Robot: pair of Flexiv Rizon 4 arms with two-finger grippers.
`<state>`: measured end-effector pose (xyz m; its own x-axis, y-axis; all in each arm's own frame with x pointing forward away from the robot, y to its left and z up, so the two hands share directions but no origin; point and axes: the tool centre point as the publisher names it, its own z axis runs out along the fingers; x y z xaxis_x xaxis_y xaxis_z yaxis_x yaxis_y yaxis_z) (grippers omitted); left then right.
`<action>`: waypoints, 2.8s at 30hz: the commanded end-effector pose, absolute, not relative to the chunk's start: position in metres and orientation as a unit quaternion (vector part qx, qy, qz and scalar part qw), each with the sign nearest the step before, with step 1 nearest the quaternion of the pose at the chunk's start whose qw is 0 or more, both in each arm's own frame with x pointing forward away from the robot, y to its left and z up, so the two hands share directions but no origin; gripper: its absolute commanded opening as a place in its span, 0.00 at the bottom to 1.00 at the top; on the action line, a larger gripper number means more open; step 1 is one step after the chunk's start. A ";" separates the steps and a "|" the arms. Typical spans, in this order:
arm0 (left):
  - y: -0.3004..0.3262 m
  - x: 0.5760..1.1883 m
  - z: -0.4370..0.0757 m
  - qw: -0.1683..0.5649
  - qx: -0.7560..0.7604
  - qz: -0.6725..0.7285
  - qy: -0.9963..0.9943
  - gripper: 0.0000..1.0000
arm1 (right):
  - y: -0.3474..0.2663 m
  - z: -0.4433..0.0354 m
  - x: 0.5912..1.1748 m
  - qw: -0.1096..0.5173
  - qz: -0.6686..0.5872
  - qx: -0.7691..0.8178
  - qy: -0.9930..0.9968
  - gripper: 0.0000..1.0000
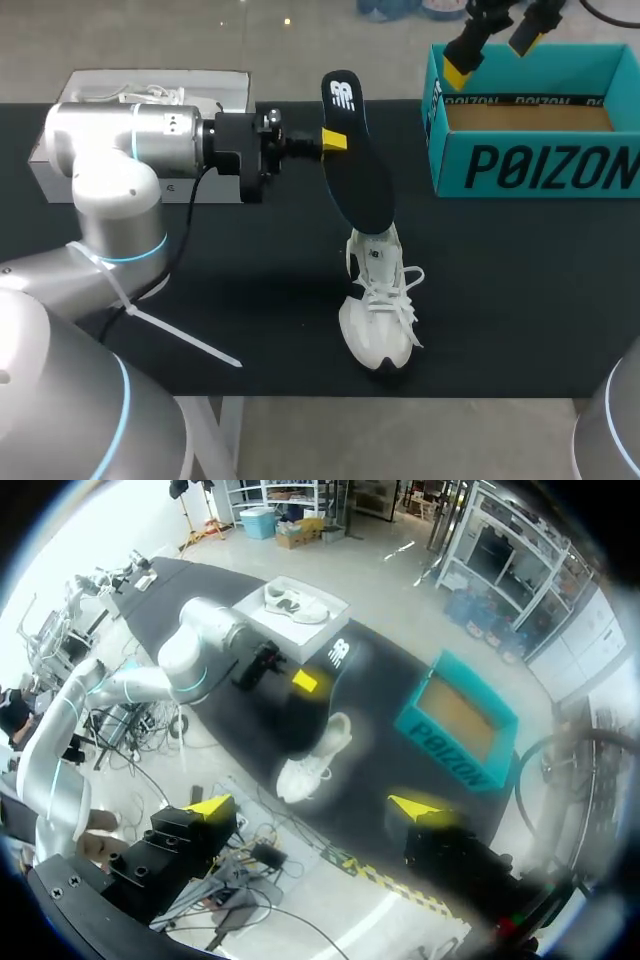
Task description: Take the shoe out of the shoebox, open the shoe tongue, remove and reinsert the insole, then place the shoe into the shoebox
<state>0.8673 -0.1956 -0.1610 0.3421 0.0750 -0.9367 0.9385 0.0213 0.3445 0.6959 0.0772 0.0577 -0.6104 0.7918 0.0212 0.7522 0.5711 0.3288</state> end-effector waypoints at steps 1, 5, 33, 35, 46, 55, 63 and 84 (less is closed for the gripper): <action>-0.196 0.867 -0.161 0.571 0.588 -0.378 0.431 0.00 | 0.078 0.058 0.697 0.063 0.153 0.437 0.884 1.00; -0.196 0.867 -0.161 0.571 0.588 -0.378 0.431 0.00 | 0.078 0.058 0.697 0.063 0.153 0.437 0.884 1.00; -0.196 0.867 -0.161 0.571 0.588 -0.378 0.431 0.00 | 0.064 0.036 0.700 -0.011 0.247 0.423 0.872 1.00; -0.196 0.867 -0.161 0.571 0.588 -0.378 0.431 0.00 | 0.062 0.028 0.702 -0.043 0.282 0.424 0.860 1.00; -0.196 0.867 -0.161 0.571 0.588 -0.378 0.431 0.00 | 0.065 -0.012 0.713 -0.156 0.397 0.406 0.808 1.00; -0.196 0.867 -0.161 0.571 0.588 -0.378 0.431 0.00 | 0.074 -0.042 0.729 -0.193 0.459 0.373 0.783 1.00; -0.196 0.867 -0.161 0.571 0.588 -0.378 0.431 0.00 | 0.087 -0.062 0.760 -0.227 0.484 0.342 0.773 1.00; -0.196 0.867 -0.161 0.571 0.588 -0.378 0.431 0.00 | 0.108 -0.116 0.811 -0.235 0.461 0.341 0.785 1.00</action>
<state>0.8670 -0.1952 -0.1607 0.3414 0.0756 -0.9369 0.9388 0.0206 0.3438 0.7999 0.0999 -0.1129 -0.6602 0.3356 0.6720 0.7507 0.3261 0.5746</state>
